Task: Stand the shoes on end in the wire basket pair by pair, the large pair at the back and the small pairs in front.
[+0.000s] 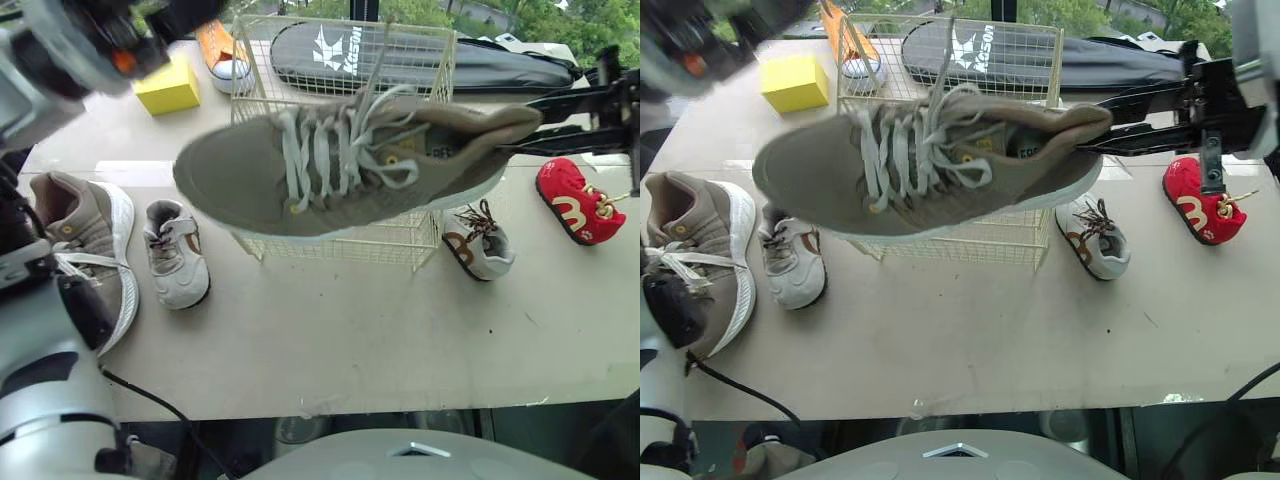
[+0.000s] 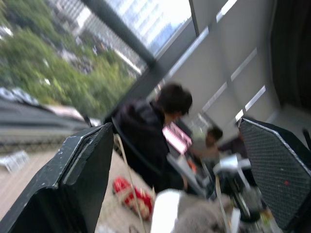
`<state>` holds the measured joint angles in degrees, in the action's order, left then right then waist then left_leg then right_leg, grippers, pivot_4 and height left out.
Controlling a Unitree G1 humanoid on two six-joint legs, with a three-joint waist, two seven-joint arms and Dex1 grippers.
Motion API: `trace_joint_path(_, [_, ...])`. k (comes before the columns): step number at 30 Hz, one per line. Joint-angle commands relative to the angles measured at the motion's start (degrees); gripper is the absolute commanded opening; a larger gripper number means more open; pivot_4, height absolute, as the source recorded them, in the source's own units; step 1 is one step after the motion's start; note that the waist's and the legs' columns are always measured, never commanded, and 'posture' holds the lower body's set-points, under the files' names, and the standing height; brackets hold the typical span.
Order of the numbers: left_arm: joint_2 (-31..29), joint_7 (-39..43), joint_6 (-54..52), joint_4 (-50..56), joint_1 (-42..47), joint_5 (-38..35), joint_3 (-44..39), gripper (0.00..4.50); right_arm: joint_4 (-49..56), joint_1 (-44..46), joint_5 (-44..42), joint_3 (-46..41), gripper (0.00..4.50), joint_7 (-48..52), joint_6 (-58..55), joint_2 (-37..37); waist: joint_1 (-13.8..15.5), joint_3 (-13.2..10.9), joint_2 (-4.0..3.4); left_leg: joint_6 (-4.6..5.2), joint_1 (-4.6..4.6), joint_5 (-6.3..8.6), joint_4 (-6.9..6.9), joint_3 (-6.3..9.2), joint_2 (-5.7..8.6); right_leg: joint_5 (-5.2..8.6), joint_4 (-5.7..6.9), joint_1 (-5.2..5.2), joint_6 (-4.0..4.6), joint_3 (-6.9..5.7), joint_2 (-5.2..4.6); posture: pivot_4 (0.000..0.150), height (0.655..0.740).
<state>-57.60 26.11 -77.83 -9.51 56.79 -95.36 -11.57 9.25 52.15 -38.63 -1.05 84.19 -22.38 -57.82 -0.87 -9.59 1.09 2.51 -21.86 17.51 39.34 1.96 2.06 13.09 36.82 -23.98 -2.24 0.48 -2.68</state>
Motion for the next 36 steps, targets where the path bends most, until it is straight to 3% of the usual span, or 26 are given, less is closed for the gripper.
trace_joint_path(1, [-3.14,15.38,-3.32,7.5,2.09,10.36,7.01,4.5,-3.56,5.98,2.78,1.53,0.05,5.17,5.22,1.89,0.07,-0.06,-0.01,-0.01,-0.01,0.0,-0.02,0.0,-0.01,0.0,-0.01,-0.01,0.0,-0.01,-0.02,0.15,0.74])
trace_joint_path(5, [-6.15,29.64,-0.88,14.82,1.89,20.45,14.28,4.5,-5.53,10.11,4.77,3.22,0.05,7.67,7.44,4.5,0.05,-0.15,0.02,-0.05,-0.09,-0.02,-0.02,0.01,-0.03,0.0,-0.01,-0.1,0.01,0.02,-0.22,0.15,0.74])
trace_joint_path(8, [-7.24,36.99,-1.59,18.22,1.6,23.16,16.89,3.66,-6.09,11.92,5.29,4.36,0.0,8.3,8.78,5.56,0.05,-0.16,0.0,-0.06,-0.27,-0.03,-0.03,-0.02,-0.04,0.0,-0.01,-0.33,0.02,0.07,-0.23,0.15,0.74])
trace_joint_path(9, [-7.66,38.62,-0.66,19.31,1.06,25.0,17.73,3.08,-6.21,12.36,5.56,4.36,0.0,8.25,9.02,6.09,0.05,-0.16,0.0,-0.06,-0.33,-0.03,-0.03,-0.01,-0.04,0.0,0.0,-0.38,0.02,0.07,-0.24,0.15,0.74])
trace_joint_path(10, [-7.79,39.79,0.11,19.91,0.6,26.53,18.23,2.8,-6.24,12.66,5.65,4.36,0.0,8.26,9.17,6.44,0.05,-0.16,0.0,-0.06,-0.37,-0.03,-0.02,-0.01,-0.05,0.0,0.0,-0.42,0.02,0.07,-0.24,0.15,0.74])
trace_joint_path(15, [-2.43,37.47,0.58,18.3,-0.94,26.13,12.99,0.89,-3.94,12.38,5.16,5.41,0.0,6.34,4.52,6.51,0.32,-0.16,0.0,-0.06,-0.75,-0.04,0.16,0.07,-0.04,-0.01,0.11,-0.72,0.01,0.17,-0.31,0.15,0.74])
trace_joint_path(17, [-0.94,36.17,0.67,18.83,-2.29,25.67,10.58,0.45,-4.13,12.16,5.68,4.92,0.0,4.08,3.4,7.15,0.27,-0.16,0.02,-0.06,-0.89,-0.04,0.23,0.09,-0.03,-0.01,0.12,-0.79,0.01,0.14,-0.33,0.15,0.74])
trace_joint_path(18, [1.14,33.37,0.91,17.93,-4.01,23.71,7.43,0.36,-3.13,10.32,6.13,4.07,0.0,2.42,2.93,6.74,0.25,-0.16,0.02,-0.06,-0.9,-0.04,0.24,0.09,-0.02,-0.02,0.12,-0.8,0.01,0.17,-0.34,0.15,0.74])
trace_joint_path(19, [3.0,30.66,1.52,17.48,-5.91,22.57,4.48,0.34,-2.14,8.27,6.75,3.0,0.94,0.39,2.61,6.39,0.25,-0.16,0.0,-0.06,-0.9,-0.04,0.24,0.09,-0.02,-0.01,0.12,-0.8,0.01,0.17,-0.34,0.15,0.74])
trace_joint_path(20, [4.7,28.29,2.52,17.69,-7.77,22.26,1.88,0.33,-1.21,6.22,7.44,1.76,1.27,-1.97,2.03,5.99,0.37,-0.15,0.0,-0.06,-0.9,-0.03,0.21,0.09,-0.02,-0.01,0.13,-0.81,0.01,0.18,-0.37,0.15,0.74])
trace_joint_path(24, [11.99,17.13,6.95,20.42,-11.99,18.95,-7.02,0.3,3.47,-3.59,7.54,-4.95,3.33,-9.31,-4.37,1.87,0.6,-0.16,0.17,-0.06,-0.98,-0.04,0.24,0.19,-0.02,-0.02,0.11,-0.83,0.01,0.1,-0.4,0.15,0.74])
trace_joint_path(28, [21.48,3.24,16.09,25.03,-12.72,18.64,-13.76,0.26,10.09,-11.78,4.69,-12.37,3.35,-22.28,-15.43,1.43,1.62,-0.21,0.23,-0.07,-1.03,-0.03,0.41,0.2,0.0,-0.03,0.17,-0.82,0.01,0.12,-0.49,0.15,0.74])
trace_joint_path(32, [24.77,1.22,30.44,32.87,-15.45,35.92,-7.96,0.25,18.01,-12.15,-12.26,-17.67,3.35,-42.35,-37.12,10.82,1.21,-0.17,0.17,-0.08,-0.88,-0.03,0.5,0.15,-0.01,-0.1,0.37,-0.81,0.01,0.3,-0.4,0.15,0.74])
trace_joint_path(34, [26.34,1.89,35.87,34.49,-16.41,41.26,-5.03,0.25,18.64,-10.12,-22.79,-18.42,3.35,-53.85,-42.87,18.36,1.14,-0.13,0.22,-0.12,-0.83,-0.06,0.51,0.15,-0.01,-0.12,0.46,-0.8,0.05,0.31,-0.36,0.15,0.74])
trace_joint_path(36, [26.94,4.04,41.41,35.64,-18.04,47.26,-1.36,0.25,19.11,-8.05,-25.17,-17.1,3.35,-61.11,-44.06,23.98,1.17,-0.14,0.21,-0.15,-0.81,-0.08,0.57,0.1,-0.01,-0.14,0.59,-0.82,0.09,0.36,-0.35,0.15,0.74])
